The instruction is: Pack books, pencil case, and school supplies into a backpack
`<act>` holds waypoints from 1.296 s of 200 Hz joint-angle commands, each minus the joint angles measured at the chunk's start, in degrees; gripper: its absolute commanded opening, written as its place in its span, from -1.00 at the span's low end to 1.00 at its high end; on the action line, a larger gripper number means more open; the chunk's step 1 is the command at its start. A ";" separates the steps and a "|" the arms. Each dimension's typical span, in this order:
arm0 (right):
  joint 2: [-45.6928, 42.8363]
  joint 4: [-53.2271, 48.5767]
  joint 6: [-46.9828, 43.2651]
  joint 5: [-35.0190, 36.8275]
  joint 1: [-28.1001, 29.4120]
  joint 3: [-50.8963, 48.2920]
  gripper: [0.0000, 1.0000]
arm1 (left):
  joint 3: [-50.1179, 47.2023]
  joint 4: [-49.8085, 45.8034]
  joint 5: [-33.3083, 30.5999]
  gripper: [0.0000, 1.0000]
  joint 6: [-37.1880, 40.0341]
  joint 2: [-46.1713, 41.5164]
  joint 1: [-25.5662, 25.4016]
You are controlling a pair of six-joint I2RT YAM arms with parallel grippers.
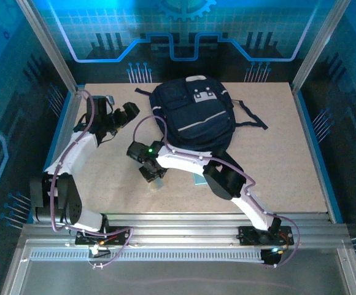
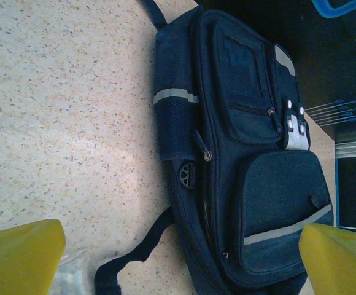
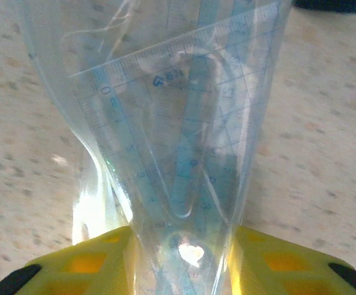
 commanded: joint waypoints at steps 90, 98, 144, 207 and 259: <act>-6.78 -1.89 -3.85 -0.70 -3.04 -6.21 -0.61 | 0.11 -1.28 -2.06 0.98 1.13 -0.49 -2.59; -7.29 -1.44 -3.94 -0.75 -3.14 -6.68 -0.77 | 0.12 -1.37 -2.09 0.98 1.34 -0.39 -2.74; -8.20 -0.68 -5.40 -0.03 -3.82 -7.40 -0.66 | 0.45 -1.89 -1.93 0.98 1.60 -0.23 -3.15; -7.00 2.86 -10.70 -1.66 -7.24 -7.55 1.00 | 0.73 -2.45 -2.18 0.98 1.94 -0.41 -3.15; -1.67 3.00 -10.91 -0.21 -7.08 -7.07 1.00 | 0.95 -3.03 -2.43 0.98 2.06 -0.42 -3.14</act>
